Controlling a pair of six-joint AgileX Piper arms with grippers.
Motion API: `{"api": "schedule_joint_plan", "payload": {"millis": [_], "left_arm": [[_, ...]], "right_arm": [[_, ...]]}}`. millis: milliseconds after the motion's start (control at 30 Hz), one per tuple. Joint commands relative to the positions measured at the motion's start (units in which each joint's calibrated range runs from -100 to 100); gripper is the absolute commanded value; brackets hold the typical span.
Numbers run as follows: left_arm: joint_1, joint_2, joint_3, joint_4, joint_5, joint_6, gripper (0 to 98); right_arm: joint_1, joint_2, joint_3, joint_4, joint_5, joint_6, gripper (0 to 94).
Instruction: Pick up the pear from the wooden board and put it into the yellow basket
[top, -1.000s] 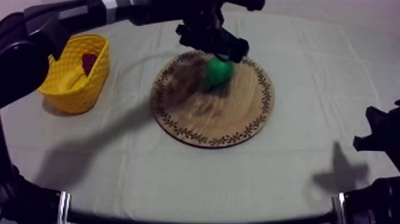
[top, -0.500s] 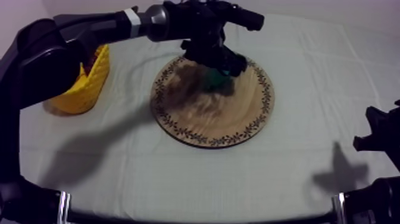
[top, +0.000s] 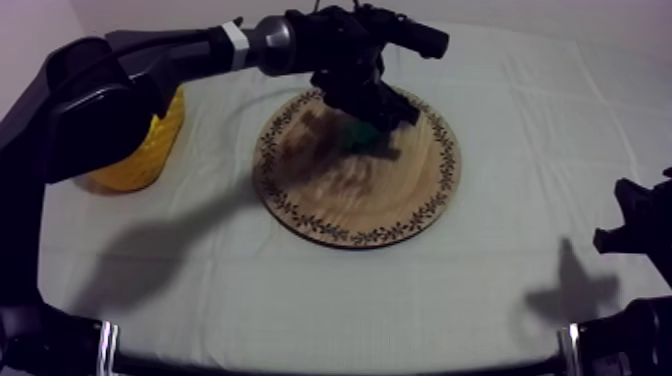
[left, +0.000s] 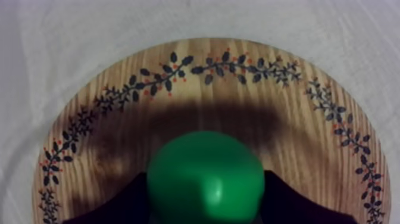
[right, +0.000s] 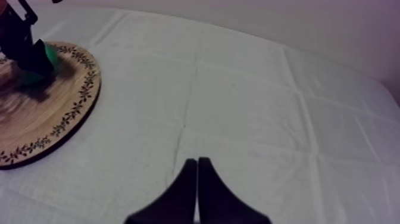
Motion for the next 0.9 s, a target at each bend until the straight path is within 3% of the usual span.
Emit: {"api": "schedule_joint_plan", "payload": {"millis": [0, 433, 867], "left_arm": [[-0.1, -0.9, 0.5, 0.01, 0.0, -0.1, 51.0], [-5.3, -20.8, 10.9, 0.79, -0.6, -3.0, 47.8], [-17.1, -44.4, 34.7, 0.83, -1.1, -8.3, 49.3]], "right_arm": [[0.0, 0.0, 0.1, 0.0, 0.0, 0.0, 0.5], [0.0, 0.0, 0.1, 0.0, 0.0, 0.0, 0.5], [0.0, 0.0, 0.1, 0.0, 0.0, 0.0, 0.5]]}}
